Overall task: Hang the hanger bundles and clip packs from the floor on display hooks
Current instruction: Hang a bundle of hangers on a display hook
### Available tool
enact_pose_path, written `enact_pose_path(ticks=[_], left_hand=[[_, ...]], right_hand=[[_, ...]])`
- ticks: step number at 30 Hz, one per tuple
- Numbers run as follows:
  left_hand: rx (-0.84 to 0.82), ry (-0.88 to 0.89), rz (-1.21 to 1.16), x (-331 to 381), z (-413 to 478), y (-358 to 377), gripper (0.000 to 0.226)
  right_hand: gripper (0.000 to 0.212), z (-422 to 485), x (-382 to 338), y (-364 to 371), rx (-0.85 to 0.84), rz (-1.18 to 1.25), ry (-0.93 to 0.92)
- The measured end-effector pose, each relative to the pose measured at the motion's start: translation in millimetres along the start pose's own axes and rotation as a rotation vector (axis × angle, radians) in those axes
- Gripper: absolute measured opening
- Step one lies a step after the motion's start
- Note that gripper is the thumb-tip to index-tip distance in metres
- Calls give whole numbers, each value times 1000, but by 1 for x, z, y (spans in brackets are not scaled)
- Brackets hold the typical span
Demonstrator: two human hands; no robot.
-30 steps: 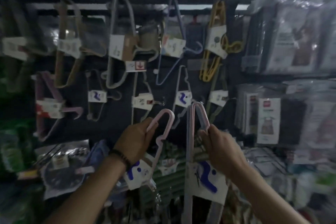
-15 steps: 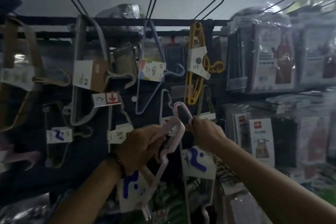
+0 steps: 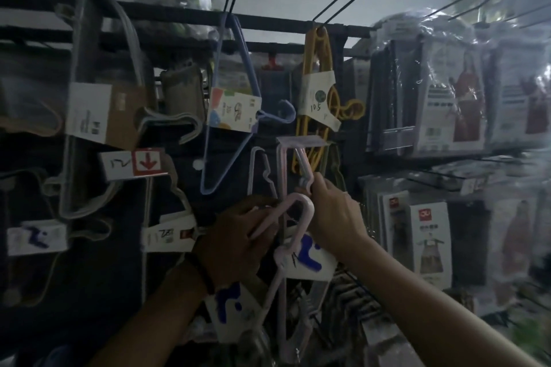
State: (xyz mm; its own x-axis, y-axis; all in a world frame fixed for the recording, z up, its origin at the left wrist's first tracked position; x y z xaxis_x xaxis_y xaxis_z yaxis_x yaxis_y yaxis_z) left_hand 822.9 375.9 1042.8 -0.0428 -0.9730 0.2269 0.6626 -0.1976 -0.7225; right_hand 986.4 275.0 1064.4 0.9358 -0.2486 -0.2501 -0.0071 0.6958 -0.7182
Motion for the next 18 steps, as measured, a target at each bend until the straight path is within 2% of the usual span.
enact_pose_path(ticks=[1,4,6,10,14,15,18], left_hand=[[9,-15,17,-2,1,0,46],[33,-29,40,-10,4,5,44],[16,-45,44,-16,8,9,43],[76,-117,98,-34,14,9,23],[177,-216,88,-37,1,-4,18],[204,-258,83,-37,-3,-7,18],[269,-376,61,-39,-14,-12,17]], right_hand=[[18,3,3,6,-12,-20,6],[35,14,11,26,-40,-69,3],[33,27,19,45,-83,-51,4],[37,67,24,80,-107,-5,-39],[19,109,13,110,-142,51,-134],[19,118,12,117,-170,85,-93],[38,143,24,148,-202,38,44]])
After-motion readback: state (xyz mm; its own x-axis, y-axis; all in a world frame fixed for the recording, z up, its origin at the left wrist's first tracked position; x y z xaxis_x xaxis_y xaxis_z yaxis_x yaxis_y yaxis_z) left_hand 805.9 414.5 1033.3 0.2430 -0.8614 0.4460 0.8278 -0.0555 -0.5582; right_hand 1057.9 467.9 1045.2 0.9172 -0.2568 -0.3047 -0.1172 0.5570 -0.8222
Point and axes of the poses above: each hand's wrist, its own z-axis towards the middle knuckle, its own y-axis out of the palm, x = y × z, the point moved 5 cm from there along z, towards the middle knuckle, and after that the axes turned 5 degrees about -x, right-handed, at the moved point
